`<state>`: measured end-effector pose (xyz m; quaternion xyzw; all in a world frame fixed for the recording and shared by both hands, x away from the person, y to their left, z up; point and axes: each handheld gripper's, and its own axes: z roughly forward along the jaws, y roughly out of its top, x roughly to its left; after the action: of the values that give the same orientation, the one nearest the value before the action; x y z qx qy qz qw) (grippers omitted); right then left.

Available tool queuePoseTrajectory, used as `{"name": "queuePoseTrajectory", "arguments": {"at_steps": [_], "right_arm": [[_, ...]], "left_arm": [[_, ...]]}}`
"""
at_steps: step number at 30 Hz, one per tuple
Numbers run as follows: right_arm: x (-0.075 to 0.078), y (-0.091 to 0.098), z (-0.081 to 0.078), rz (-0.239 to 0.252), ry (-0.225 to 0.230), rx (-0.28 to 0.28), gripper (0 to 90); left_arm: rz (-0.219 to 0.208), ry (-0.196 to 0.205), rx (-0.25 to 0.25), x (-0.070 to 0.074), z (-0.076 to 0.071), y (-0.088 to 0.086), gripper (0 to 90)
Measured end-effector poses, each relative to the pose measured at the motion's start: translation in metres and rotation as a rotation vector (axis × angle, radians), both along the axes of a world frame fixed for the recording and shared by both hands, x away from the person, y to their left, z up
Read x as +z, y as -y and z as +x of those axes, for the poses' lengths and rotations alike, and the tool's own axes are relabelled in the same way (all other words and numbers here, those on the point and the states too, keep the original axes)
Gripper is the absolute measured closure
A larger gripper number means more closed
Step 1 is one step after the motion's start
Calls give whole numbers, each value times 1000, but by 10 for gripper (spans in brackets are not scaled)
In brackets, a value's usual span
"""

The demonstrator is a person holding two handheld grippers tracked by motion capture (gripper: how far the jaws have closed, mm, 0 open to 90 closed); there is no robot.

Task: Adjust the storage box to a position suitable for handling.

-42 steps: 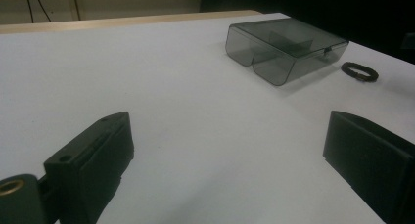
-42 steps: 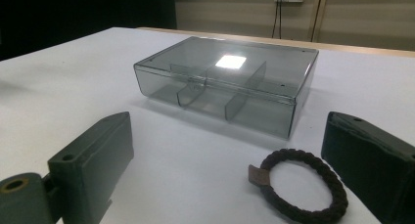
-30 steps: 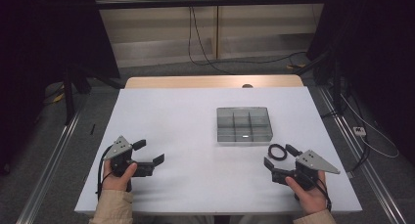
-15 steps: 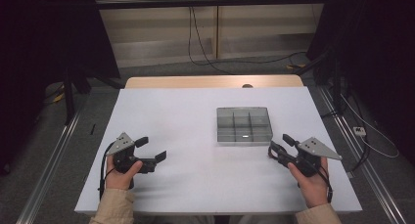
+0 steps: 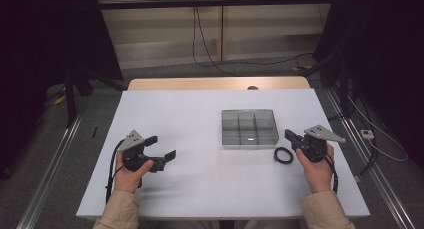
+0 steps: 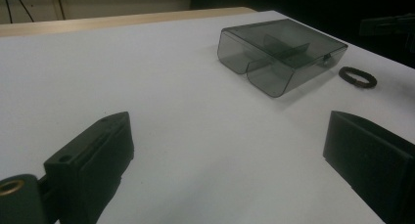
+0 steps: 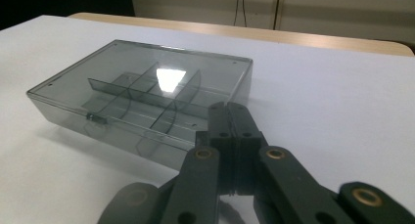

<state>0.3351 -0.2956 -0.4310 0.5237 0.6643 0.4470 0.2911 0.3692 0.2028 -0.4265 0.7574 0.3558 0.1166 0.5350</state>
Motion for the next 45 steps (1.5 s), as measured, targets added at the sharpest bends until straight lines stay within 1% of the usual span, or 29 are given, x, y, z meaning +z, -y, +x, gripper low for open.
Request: {"name": "queuePoseTrajectory", "arguments": {"at_steps": [3,9,14,15,16,17,21,22,24,25,26,27,28,29,31,32,33,34,35,36,37,38,39,40,41,42,43,44,45], "right_arm": [[-2,0,4,-8,-14,-6,900],[-4,-3,14,2,-43,-3,900],[-8,-5,22,-6,-69,-5,900],[-8,-5,23,-10,-71,-6,900],[-9,-5,24,-17,-75,-5,900],[-9,-5,25,-18,-78,-9,900],[-12,-5,29,-18,-98,-8,900],[-13,-6,29,-18,-102,-4,900],[-14,-7,31,-18,-110,2,900],[-14,-9,33,-30,-117,-1,900],[-14,-9,34,-37,-119,-2,900],[-14,-10,35,-42,-124,-6,900],[-14,-10,35,-42,-124,-6,900],[-16,-9,37,-36,-131,-5,900],[-17,-9,39,-37,-137,-2,900],[-17,-9,39,-37,-137,-2,900],[-18,-9,40,-38,-137,-1,900],[-17,-9,41,-32,-141,-2,900],[-17,-9,42,-31,-143,-3,900],[-17,-9,42,-31,-143,-3,900],[-17,-9,42,-31,-143,-1,900],[-17,-8,42,-23,-149,2,900],[-18,-7,42,-17,-154,2,900],[-18,-7,42,-17,-154,2,900],[-17,-7,42,-13,-159,2,900],[-17,-7,43,-14,-159,2,900],[-17,-7,43,-21,-159,7,900],[-17,-6,44,-17,-165,4,900],[-17,-6,44,-17,-165,4,900]], "left_arm": [[8,-1,-6,0,3,3,45],[7,-14,-18,-1,7,10,45],[6,-18,-35,-1,11,18,59],[6,-18,-36,-1,11,20,66],[-6,-16,-41,0,13,21,82],[-5,-19,-46,1,14,23,114],[-10,-34,-56,1,19,32,143],[2,-42,-57,0,20,34,169],[13,-53,-60,-1,24,38,189],[13,-60,-59,-2,25,40,240],[24,-65,-57,-2,26,42,263],[34,-69,-57,-2,28,44,277],[34,-73,-53,-3,29,46,277],[45,-76,-51,-4,31,48,349],[60,-84,-51,-5,35,53,406],[69,-87,-52,-6,37,56,406],[77,-92,-48,-7,39,59,445],[86,-98,-42,-8,41,62,517],[97,-104,-39,-9,44,65,562],[108,-109,-34,-10,47,68,562],[118,-115,-25,-11,49,72,587],[120,-125,-17,-13,52,76,686],[130,-131,-16,-14,55,79,712],[139,-135,-13,-16,57,82,712],[121,-146,-16,-17,60,85,750],[128,-155,-18,-18,61,87,788],[125,-157,-16,-20,63,91,831],[135,-159,-22,-20,64,93,853],[137,-163,-25,-21,65,95,853]]}}
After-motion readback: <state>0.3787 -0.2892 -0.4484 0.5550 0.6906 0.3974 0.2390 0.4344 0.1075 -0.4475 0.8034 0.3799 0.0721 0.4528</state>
